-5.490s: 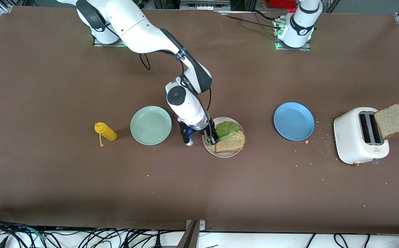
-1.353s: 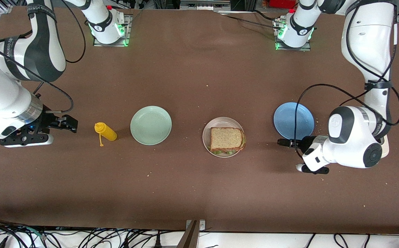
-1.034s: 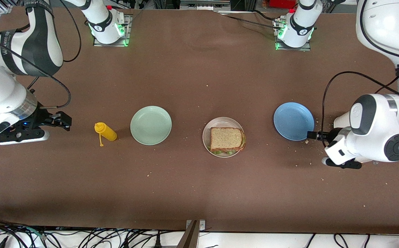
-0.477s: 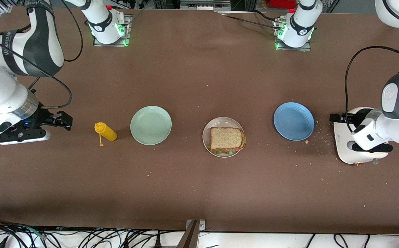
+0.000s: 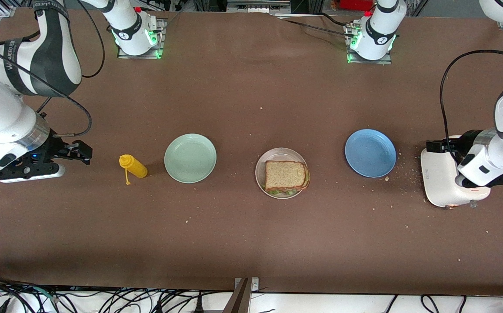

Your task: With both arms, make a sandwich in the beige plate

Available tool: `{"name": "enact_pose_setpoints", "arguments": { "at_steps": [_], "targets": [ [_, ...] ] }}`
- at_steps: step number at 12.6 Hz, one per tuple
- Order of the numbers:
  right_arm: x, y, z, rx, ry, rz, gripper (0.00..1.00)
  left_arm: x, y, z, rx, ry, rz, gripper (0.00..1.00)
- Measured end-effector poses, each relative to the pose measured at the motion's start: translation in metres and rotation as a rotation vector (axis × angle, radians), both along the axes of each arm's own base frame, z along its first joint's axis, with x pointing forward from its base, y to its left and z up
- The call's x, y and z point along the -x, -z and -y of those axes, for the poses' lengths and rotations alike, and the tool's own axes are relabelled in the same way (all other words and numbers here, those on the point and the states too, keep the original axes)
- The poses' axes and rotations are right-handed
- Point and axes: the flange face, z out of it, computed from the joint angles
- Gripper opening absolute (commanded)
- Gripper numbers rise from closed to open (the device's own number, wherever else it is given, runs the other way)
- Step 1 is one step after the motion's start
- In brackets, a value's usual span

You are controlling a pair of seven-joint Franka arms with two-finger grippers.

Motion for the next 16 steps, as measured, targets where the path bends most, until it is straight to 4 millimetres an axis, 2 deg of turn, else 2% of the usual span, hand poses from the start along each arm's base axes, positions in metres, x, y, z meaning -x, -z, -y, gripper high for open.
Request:
{"name": "enact_pose_setpoints", "arguments": {
  "at_steps": [2,5,7,9,11,13,16],
  "targets": [
    [0.0,0.001,0.0,0.0,0.0,-0.002,0.98,0.009,-0.018,0.003,0.007,-0.001,-0.004,1.0],
    [0.001,0.002,0.0,0.0,0.0,-0.004,0.98,0.015,-0.032,0.012,0.027,0.015,0.035,1.0],
    [0.001,0.002,0.0,0.0,0.001,-0.004,0.98,0.031,-0.043,0.01,0.039,0.017,0.103,1.0],
    [0.001,0.003,0.0,-0.001,0.015,-0.004,0.98,0.057,-0.066,0.009,0.055,0.02,0.16,1.0],
    [0.001,0.002,0.0,-0.004,0.037,0.0,0.98,0.075,-0.09,0.021,0.067,0.037,0.203,1.0],
    [0.003,-0.004,0.0,-0.013,0.084,0.011,0.98,0.083,-0.11,0.031,0.07,0.047,0.243,1.0],
    [0.006,-0.013,-0.002,-0.02,0.095,0.013,0.98,0.091,-0.13,0.028,0.071,0.044,0.283,1.0]
  ]
}}
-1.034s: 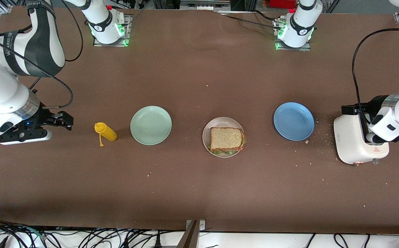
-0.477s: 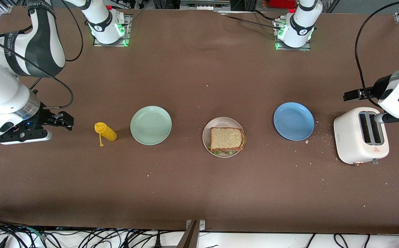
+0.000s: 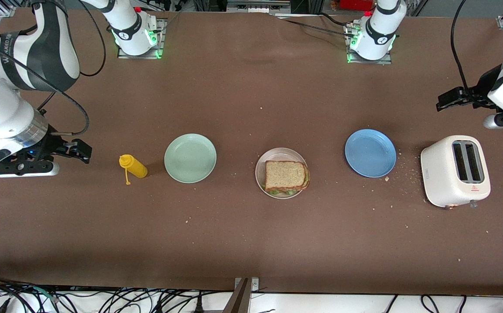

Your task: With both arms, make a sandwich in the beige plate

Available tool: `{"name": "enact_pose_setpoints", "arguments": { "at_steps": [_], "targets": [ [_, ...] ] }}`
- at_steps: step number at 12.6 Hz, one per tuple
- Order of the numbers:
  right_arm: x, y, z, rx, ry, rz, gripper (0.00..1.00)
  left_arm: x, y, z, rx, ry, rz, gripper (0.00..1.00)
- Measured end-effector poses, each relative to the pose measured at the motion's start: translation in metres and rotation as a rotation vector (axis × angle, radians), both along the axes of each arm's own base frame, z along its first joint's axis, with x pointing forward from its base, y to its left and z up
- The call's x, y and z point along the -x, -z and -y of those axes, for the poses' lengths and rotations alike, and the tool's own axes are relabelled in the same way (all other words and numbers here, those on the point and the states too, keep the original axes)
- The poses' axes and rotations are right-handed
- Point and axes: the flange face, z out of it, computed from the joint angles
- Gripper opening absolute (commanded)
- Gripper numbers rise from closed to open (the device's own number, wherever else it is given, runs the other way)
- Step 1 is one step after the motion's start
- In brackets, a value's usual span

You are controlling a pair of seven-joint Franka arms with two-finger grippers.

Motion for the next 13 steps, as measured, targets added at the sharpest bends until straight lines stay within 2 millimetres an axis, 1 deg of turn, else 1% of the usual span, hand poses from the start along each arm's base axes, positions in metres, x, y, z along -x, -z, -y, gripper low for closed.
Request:
{"name": "enact_pose_setpoints", "arguments": {
  "at_steps": [1,3,5,7,13],
  "targets": [
    [0.001,-0.004,0.0,-0.001,0.006,-0.005,0.98,0.002,-0.004,0.0,0.0,0.0,0.007,1.0],
    [0.004,-0.016,-0.003,-0.015,0.059,-0.013,0.98,0.003,-0.005,0.002,0.004,0.003,0.01,1.0],
    [0.007,-0.03,-0.013,-0.075,0.135,-0.02,0.99,0.003,-0.006,0.002,0.007,0.003,0.012,1.0],
    [0.008,-0.04,-0.018,-0.102,0.159,-0.022,0.99,0.003,-0.006,0.0,0.007,-0.001,0.013,1.0],
    [0.009,-0.041,-0.018,-0.107,0.164,-0.026,0.99,0.002,-0.002,-0.001,0.007,-0.003,0.005,1.0]
  ]
}}
